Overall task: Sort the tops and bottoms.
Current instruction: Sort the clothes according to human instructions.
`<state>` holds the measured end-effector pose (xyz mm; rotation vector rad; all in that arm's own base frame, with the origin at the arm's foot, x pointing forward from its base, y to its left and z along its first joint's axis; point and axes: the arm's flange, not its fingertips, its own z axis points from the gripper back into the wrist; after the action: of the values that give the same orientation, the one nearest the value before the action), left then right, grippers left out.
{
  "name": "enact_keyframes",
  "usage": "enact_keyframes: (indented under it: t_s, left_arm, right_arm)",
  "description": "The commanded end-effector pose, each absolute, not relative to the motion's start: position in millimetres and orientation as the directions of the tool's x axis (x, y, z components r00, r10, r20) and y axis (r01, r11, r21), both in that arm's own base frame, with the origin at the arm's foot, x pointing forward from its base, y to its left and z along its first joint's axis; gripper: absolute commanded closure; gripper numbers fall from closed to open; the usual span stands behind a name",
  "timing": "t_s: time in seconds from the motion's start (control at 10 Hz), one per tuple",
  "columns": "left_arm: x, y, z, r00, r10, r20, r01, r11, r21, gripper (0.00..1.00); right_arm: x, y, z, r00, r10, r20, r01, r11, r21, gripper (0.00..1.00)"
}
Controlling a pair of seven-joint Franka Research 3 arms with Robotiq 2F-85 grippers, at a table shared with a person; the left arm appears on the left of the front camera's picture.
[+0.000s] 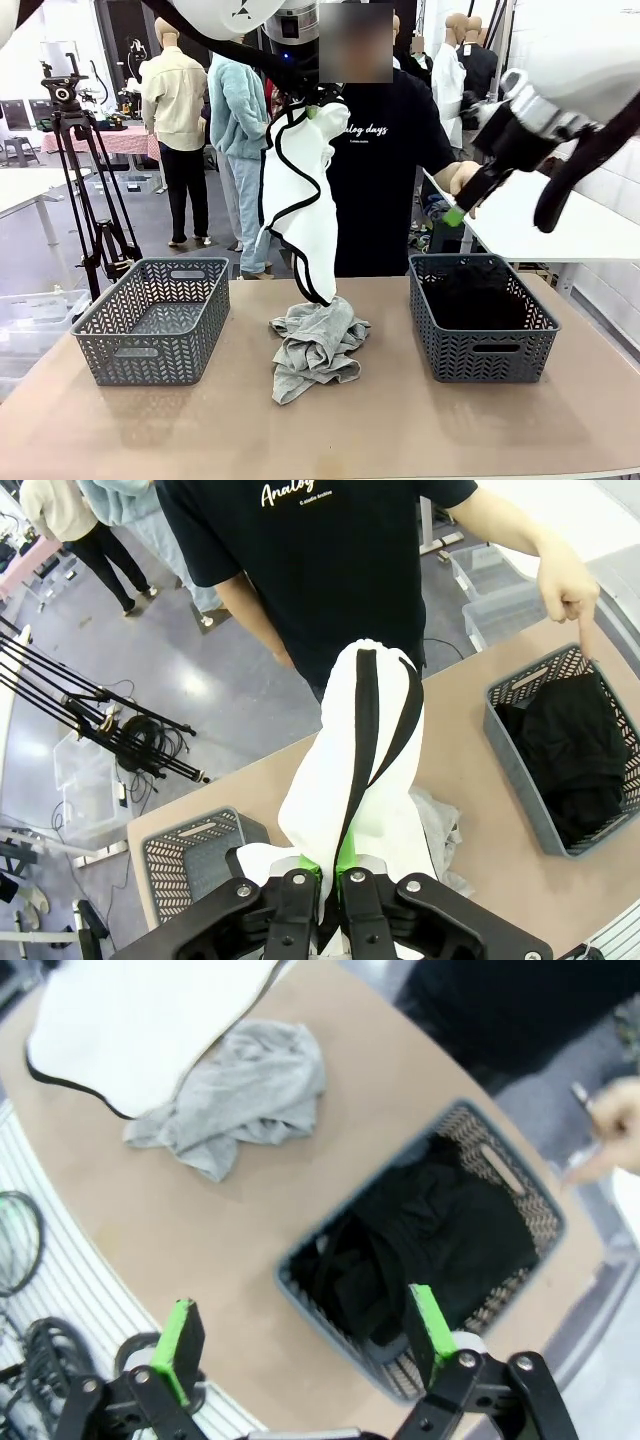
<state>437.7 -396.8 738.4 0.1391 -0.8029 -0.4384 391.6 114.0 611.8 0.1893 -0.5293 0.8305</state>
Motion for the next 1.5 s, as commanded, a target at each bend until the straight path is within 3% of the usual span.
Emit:
enact_keyframes:
  t_s: [0.0,0.4,0.6,1.0,1.4]
  left_arm:
    - [437,-394,741,0.612,-0.434,0.662,0.326,0.900,0.288,1.00]
    - [438,-397,739,0.611,-0.430,0.665,0.327,0.902,0.284,1.00]
    - [464,-420,731,0.636,-0.367,0.678,0.330,0.924,0.190,1.00]
    - [489,-518,722,0.558,-0.420,0.716,0.486,0.864,0.129,1.00]
    - [503,-579,704,0.554,-0.307,0.773,0.532,0.845,-0.045,1.00]
  right_arm:
    - [349,80,620,0.642,0.575,0.507,-0.637,0.768,-0.065,0.00]
    - [316,17,617,0.729,0.435,0.529,-0.483,0.874,-0.053,0.00]
    - [320,19,614,0.744,0.426,0.514,-0.477,0.878,-0.037,0.00]
    - [315,10,622,0.719,0.451,0.529,-0.505,0.862,-0.048,0.00]
    - [315,10,622,0.719,0.451,0.529,-0.505,0.862,-0.048,0.00]
